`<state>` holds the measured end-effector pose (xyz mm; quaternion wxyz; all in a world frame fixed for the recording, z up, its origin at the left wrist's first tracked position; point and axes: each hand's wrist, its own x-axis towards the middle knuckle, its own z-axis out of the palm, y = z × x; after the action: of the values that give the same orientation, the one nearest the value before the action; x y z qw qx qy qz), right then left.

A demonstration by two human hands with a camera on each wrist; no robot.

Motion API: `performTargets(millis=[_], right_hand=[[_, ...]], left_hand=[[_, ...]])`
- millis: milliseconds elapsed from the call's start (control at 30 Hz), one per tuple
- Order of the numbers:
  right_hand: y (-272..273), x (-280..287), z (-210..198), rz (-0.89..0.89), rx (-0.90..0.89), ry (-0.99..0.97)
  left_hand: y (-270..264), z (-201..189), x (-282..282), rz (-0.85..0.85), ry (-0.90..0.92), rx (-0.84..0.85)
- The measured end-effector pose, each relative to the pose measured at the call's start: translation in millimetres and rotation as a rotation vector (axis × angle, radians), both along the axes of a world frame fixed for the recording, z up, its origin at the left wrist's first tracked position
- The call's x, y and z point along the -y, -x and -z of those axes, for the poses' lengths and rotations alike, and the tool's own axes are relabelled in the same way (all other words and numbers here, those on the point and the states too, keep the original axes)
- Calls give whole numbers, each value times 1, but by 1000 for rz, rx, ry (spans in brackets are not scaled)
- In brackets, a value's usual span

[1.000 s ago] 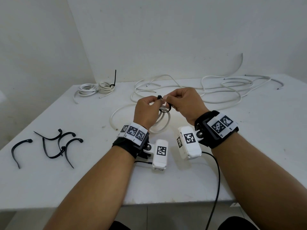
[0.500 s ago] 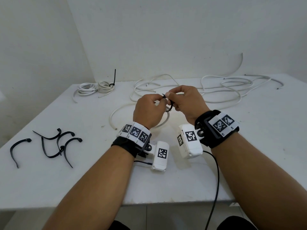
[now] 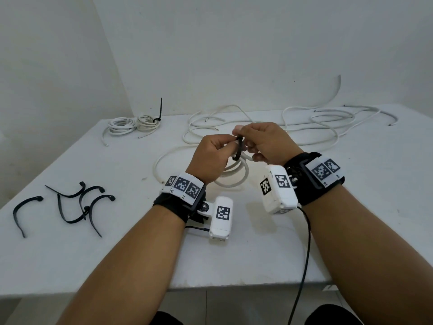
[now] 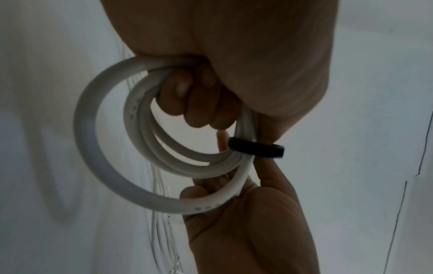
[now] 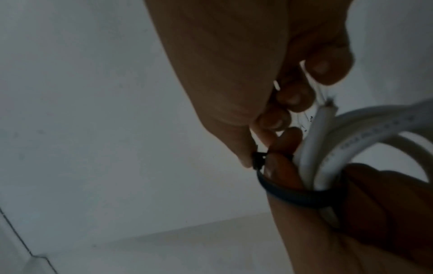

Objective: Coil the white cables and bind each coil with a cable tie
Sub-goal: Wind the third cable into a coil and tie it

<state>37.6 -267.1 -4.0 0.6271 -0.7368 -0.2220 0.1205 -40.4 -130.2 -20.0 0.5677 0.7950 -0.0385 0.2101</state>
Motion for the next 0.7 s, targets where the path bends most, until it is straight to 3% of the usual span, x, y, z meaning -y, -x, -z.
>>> performTargets(millis=[100,333,467,567,700], right_hand=[[1,3,-3,-31,0,28],[-11,6,-3,271,-13,-225],[-11,4,-1,376,-11,-270],[-7,2,-5,274,-109,-288],[-5,7,-5,48,-139,-43]], left_hand=[[-1,3,2,38,54,4],[-7,4,7,205,376,-103],[-5,2,9,332,394,-162],[-1,0,6,339,444,-196],[-2,2,-2,333,537,-232]])
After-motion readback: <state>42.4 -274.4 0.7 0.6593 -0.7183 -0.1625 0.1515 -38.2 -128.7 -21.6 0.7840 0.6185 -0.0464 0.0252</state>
